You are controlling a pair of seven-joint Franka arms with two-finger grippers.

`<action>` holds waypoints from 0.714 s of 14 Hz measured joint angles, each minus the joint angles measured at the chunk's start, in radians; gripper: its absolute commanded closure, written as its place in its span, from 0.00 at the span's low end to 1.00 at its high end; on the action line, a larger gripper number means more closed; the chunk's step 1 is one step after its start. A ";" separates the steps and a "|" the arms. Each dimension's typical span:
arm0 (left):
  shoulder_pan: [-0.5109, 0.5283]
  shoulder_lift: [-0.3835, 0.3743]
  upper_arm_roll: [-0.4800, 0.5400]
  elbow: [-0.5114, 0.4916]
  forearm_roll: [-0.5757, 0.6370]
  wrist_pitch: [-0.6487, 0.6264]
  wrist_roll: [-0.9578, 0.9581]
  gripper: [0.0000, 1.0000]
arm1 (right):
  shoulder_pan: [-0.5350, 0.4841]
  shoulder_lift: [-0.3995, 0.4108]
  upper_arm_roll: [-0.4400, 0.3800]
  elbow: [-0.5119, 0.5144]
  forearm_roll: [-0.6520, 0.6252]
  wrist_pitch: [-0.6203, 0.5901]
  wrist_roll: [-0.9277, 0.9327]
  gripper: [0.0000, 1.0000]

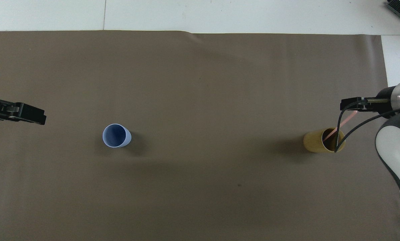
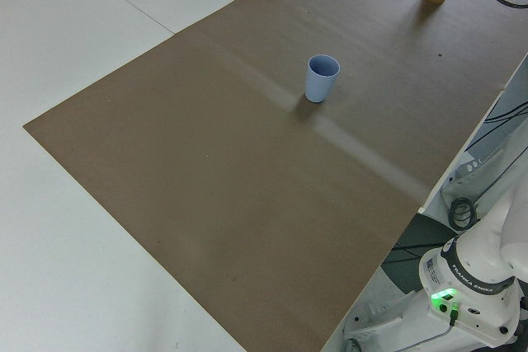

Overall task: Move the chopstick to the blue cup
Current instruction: 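Lower the right gripper onto the pink stick in the tan cup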

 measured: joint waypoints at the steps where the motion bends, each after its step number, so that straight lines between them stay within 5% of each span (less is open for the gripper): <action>1: 0.000 0.000 -0.001 0.000 0.000 0.003 0.000 0.00 | -0.013 0.003 0.000 -0.014 0.001 0.003 -0.025 0.00; 6: 0.000 0.000 -0.001 -0.019 -0.001 0.033 0.000 0.00 | -0.027 0.008 0.001 -0.037 0.041 0.010 -0.060 0.14; 10: 0.000 0.007 -0.002 -0.174 -0.001 0.186 0.000 0.00 | -0.026 0.009 0.001 -0.039 0.043 0.023 -0.060 0.18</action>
